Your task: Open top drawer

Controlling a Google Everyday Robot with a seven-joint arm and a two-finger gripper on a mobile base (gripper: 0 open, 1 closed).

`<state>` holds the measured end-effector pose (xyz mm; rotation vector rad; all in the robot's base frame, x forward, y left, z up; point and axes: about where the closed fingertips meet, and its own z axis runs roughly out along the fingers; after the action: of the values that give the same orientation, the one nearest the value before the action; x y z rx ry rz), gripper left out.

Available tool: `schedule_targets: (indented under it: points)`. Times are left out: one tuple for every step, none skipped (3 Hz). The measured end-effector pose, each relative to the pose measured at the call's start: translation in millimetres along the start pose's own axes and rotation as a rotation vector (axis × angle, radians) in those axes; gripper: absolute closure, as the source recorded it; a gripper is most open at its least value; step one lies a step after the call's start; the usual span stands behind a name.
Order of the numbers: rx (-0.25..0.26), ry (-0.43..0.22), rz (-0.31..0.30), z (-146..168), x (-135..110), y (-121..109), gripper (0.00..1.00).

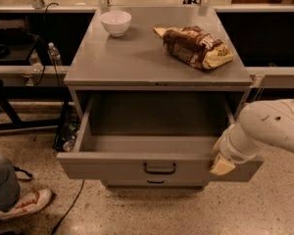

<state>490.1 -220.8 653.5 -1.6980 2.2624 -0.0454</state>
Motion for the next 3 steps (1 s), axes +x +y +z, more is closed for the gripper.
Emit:
schedule_targets:
  points:
    - [-0.023, 0.008, 0.035, -15.1, 5.9, 28.8, 1.00]
    - [-0.030, 0.009, 0.044, -17.7, 7.8, 36.8, 0.85]
    - [-0.029, 0.010, 0.043, -18.2, 7.7, 37.2, 0.63]
